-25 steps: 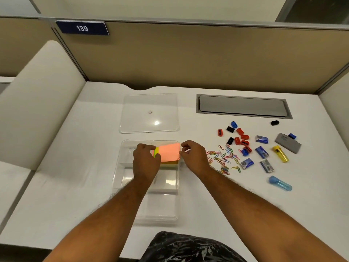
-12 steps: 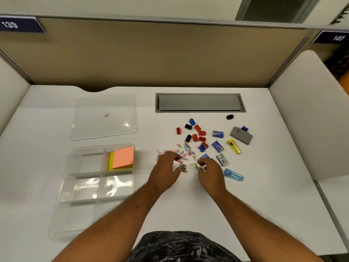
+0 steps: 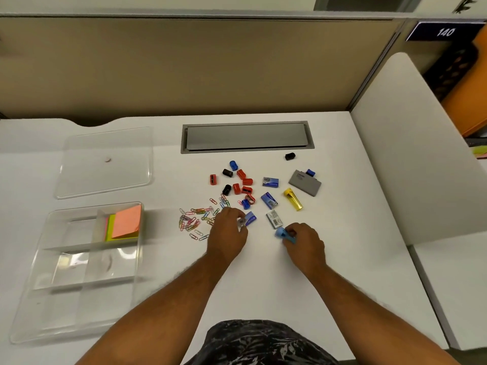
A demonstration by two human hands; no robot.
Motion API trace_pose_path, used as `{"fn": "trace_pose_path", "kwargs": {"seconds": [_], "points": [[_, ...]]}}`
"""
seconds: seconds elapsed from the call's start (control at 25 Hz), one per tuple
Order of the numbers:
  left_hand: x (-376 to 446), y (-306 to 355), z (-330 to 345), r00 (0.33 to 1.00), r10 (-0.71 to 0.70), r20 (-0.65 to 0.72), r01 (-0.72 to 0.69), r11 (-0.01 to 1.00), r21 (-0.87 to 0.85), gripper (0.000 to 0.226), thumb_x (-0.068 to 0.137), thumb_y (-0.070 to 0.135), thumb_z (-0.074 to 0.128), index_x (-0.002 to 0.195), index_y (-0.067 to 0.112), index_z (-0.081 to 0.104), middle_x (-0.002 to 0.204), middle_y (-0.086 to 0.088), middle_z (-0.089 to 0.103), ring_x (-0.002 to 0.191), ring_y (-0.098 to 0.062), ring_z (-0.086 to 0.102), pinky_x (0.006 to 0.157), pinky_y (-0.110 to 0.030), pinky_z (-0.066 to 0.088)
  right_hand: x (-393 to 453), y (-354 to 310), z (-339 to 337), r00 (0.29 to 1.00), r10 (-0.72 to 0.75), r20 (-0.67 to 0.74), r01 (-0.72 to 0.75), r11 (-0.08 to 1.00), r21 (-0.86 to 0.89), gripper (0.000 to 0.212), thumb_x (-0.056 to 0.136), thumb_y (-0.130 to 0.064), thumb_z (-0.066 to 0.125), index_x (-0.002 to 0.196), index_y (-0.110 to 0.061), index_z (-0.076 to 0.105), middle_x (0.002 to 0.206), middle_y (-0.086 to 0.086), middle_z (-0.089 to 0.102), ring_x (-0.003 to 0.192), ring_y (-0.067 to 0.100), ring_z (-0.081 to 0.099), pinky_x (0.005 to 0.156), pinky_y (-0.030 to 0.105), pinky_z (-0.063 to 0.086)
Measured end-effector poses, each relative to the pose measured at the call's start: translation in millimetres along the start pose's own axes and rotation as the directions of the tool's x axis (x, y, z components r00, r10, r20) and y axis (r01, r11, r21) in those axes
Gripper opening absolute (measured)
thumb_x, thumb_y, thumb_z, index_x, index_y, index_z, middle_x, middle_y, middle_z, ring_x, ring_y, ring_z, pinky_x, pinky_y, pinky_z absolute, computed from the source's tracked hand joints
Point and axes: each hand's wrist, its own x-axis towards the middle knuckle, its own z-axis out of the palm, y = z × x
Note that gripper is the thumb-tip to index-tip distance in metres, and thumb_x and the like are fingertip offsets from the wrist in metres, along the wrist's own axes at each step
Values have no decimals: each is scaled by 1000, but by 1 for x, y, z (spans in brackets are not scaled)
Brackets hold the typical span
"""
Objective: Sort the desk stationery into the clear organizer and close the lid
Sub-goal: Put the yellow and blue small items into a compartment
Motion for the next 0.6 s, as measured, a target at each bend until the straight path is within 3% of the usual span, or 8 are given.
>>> {"fn": "trace_pose_path", "kwargs": {"seconds": [0.12,0.24,0.44,0.6], "points": [[11,4,4,996,-7,85,12,998,-57,30,89,16,71,119,20,64,119,2,59,111,-15,57,95,-26,45,19,-4,-12,995,6,-101,12,984,179,30,92,-29,77,120,-23,68,117,-2,67,106,19,63,93,39,57],[17,20,15,991,38,131,-25,995,-95,30,90,17,69,119,21,63,119,5,57,109,-12,56,92,-20,41,46,-10,-24,980,9,-198,30,981,194,33,89,-25,80,119,-22,66,120,0,62,111,22,60,93,41,57],[29,45,31,991,2,131,21,984,-175,27,93,18,69,119,21,63,119,6,59,106,-8,58,89,-19,43,85,-12,-26,991,-96,-88,97,995,1,32,92,-19,74,123,-19,65,125,6,62,117,27,59,95,36,54],[39,51,29,988,-70,141,101,969,-225,32,95,15,67,125,21,60,125,7,60,108,-9,60,91,-21,49,94,-6,-24,985,-165,-57,164,986,-19,25,87,-11,74,109,-21,68,105,6,66,97,24,63,81,34,54]]}}
